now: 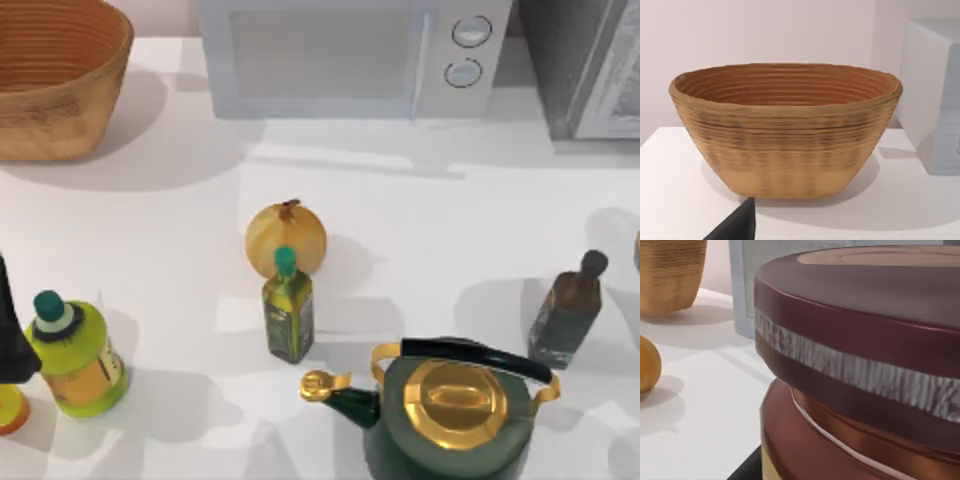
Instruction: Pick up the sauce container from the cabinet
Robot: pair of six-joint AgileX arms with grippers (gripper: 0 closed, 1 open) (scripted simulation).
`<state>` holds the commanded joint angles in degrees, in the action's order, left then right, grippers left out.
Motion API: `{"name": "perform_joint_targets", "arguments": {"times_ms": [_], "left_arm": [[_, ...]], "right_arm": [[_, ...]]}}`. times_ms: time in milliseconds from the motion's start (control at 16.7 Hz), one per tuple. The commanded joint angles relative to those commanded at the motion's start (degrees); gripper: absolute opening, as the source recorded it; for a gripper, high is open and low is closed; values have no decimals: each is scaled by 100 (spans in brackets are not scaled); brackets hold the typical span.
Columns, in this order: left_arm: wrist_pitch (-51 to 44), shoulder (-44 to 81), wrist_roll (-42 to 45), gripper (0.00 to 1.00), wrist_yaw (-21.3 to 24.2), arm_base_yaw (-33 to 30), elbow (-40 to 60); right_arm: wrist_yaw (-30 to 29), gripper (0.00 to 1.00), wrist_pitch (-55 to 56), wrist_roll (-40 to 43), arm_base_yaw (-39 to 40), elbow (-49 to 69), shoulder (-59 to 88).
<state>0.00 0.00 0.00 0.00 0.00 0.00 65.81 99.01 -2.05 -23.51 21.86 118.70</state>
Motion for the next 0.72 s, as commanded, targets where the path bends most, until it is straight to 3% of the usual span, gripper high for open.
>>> {"name": "perform_joint_targets", "arguments": {"times_ms": [480, 720], "left_arm": [[0, 0, 0, 100, 0, 0, 0], [0, 0, 0, 100, 0, 0, 0]], "right_arm": [[-931, 0, 108, 59, 824, 629, 787], [-1050, 0, 115, 77, 1047, 650, 875]]}}
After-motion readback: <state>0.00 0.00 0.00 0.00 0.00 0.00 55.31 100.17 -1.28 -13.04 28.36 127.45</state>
